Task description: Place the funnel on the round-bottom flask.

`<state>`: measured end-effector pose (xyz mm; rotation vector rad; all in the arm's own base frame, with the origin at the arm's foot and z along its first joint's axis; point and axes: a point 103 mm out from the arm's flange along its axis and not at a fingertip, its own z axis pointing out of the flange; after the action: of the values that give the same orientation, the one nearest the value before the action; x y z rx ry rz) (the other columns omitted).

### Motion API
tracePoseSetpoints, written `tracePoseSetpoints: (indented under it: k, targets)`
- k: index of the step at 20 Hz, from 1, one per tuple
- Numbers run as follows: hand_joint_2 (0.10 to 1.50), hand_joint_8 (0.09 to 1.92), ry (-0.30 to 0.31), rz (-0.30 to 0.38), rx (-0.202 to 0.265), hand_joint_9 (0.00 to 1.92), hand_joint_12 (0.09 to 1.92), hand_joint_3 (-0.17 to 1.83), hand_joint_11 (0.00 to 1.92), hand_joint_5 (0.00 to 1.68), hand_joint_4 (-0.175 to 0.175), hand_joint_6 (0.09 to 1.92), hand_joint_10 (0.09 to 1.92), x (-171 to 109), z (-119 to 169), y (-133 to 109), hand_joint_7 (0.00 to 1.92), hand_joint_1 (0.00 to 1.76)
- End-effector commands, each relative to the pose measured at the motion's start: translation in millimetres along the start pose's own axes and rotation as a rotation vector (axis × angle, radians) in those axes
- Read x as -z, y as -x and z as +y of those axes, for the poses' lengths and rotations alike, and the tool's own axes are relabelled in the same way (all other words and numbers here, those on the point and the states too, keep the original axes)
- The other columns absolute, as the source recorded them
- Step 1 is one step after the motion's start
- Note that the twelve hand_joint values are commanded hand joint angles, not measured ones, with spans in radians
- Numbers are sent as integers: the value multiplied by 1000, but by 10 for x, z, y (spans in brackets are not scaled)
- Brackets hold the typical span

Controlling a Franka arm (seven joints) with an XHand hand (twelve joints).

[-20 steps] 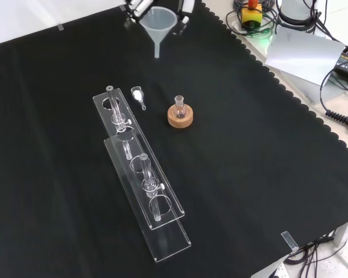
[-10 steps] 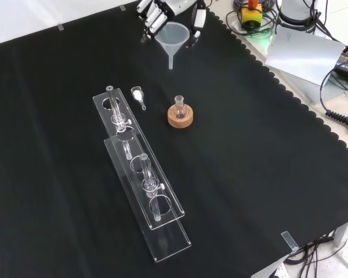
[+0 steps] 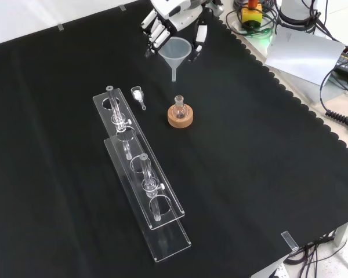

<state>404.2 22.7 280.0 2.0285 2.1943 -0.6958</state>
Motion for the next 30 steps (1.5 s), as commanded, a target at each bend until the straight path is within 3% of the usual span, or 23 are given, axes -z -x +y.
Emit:
tracePoseSetpoints:
  k: [1, 30]
  targets:
    - [678, 786, -13, 2, 8, 874, 1336, 528, 404, 543, -64, 140, 667, -140, 47, -81, 546, 761]
    - [672, 793, -13, -3, 16, 873, 1331, 550, 414, 533, -68, 169, 669, -343, 177, -235, 543, 763]
